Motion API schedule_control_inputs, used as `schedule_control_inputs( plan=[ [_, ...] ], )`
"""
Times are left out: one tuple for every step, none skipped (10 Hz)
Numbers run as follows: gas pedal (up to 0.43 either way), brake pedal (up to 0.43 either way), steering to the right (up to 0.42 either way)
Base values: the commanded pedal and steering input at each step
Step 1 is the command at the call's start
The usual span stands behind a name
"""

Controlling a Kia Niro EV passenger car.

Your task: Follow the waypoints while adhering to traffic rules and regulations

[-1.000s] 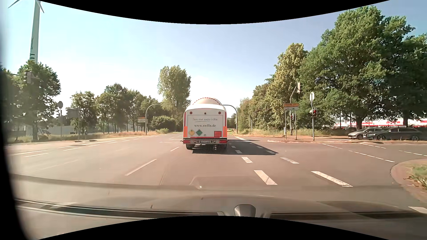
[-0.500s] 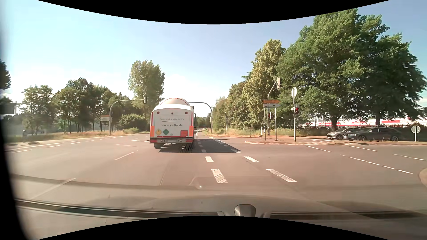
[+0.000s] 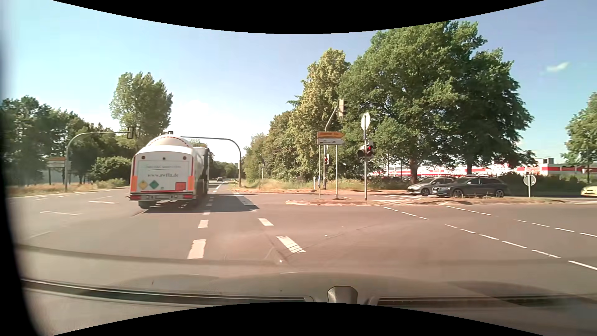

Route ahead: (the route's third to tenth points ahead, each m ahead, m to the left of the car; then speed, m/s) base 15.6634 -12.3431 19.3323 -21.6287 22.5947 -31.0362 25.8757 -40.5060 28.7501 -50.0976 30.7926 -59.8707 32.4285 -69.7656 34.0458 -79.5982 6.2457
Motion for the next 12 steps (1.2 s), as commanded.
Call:
schedule_control_inputs(
  plan=[
    [0.0,0.006,0.309],
    [0.0,0.006,0.309],
    [0.0,0.006,0.309],
    [0.0,0.006,0.309],
    [0.0,0.006,0.309],
    [0.0,0.006,0.309],
    [0.0,0.006,0.309],
    [0.0,0.006,0.309],
    [0.0,0.006,0.309],
    [0.0,0.006,0.309],
    [0.02,0.006,0.308],
    [0.047,0.006,0.304]
  ],
)
